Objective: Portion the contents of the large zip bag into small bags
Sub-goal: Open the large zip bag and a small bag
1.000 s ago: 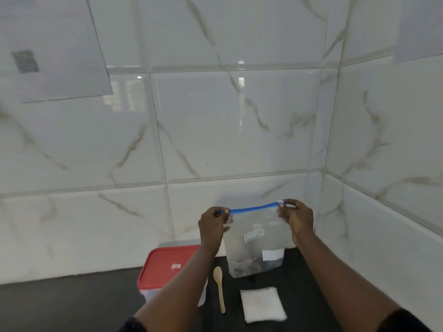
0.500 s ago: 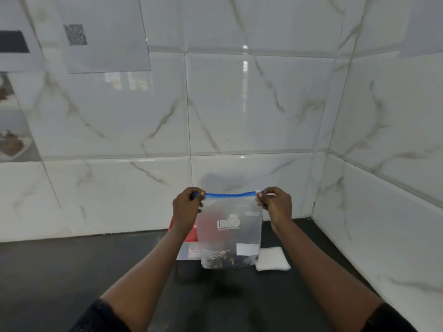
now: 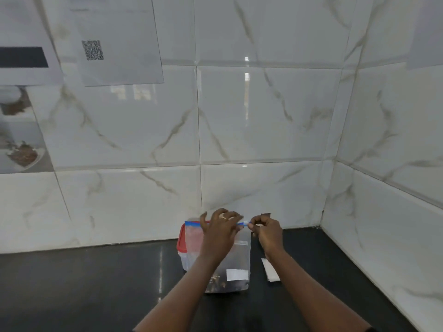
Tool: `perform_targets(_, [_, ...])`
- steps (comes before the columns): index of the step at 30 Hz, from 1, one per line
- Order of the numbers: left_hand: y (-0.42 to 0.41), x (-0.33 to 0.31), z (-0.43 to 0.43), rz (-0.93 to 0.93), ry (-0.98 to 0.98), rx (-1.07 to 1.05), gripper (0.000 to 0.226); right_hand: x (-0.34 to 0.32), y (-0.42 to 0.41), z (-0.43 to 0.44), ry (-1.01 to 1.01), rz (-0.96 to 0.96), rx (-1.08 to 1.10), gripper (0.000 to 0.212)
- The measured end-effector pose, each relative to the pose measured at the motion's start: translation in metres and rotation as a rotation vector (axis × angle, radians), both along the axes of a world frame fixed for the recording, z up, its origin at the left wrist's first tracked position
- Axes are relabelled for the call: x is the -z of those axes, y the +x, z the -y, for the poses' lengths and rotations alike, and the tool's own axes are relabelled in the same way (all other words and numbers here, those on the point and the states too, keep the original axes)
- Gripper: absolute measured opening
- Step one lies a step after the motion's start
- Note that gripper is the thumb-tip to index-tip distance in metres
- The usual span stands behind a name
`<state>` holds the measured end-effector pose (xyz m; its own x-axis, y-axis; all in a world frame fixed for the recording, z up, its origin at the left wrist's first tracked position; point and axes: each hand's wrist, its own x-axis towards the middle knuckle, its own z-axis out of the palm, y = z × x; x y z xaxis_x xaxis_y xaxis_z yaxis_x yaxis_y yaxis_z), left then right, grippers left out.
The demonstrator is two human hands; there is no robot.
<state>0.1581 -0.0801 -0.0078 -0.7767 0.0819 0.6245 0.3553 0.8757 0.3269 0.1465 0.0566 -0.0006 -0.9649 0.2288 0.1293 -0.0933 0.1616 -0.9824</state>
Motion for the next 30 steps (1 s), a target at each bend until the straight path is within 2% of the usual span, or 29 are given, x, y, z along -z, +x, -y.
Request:
perform_targets(2, [-0.002, -0.005, -0.015, 0.044, -0.073, 0.027, 0.017, -0.003, 0.0, -0.003, 0.041, -0.001, -0.005, 0.03])
perform_targets(5, [-0.004, -0.009, -0.026, 0.157, 0.044, -0.006, 0.02, -0.001, -0.001, -0.006, 0.1, 0.029, 0.01, 0.03])
perform_targets(9, [-0.005, -0.015, -0.026, 0.168, 0.027, -0.063, 0.022, -0.001, -0.006, 0.002, 0.19, 0.005, 0.031, 0.034])
perform_targets(14, [-0.003, -0.023, -0.001, 0.187, -0.09, -0.146, 0.026, 0.001, -0.011, 0.015, 0.269, -0.044, 0.037, 0.023])
perform_targets(19, [0.003, -0.025, 0.057, 0.206, -0.153, -0.29, 0.026, 0.001, -0.014, 0.006, 0.28, -0.038, 0.127, 0.026])
perform_targets(22, [0.01, -0.025, 0.084, 0.201, -0.105, -0.367, 0.027, 0.0, -0.017, 0.003, 0.247, -0.017, 0.135, 0.038])
perform_targets(27, [0.015, -0.028, 0.096, 0.141, 0.032, -0.44, 0.024, -0.01, -0.012, 0.014, 0.075, -0.021, 0.052, 0.021])
perform_targets(30, [0.018, -0.024, 0.097, 0.177, 0.061, -0.409, 0.019, -0.007, -0.009, 0.014, 0.067, 0.007, -0.006, 0.027])
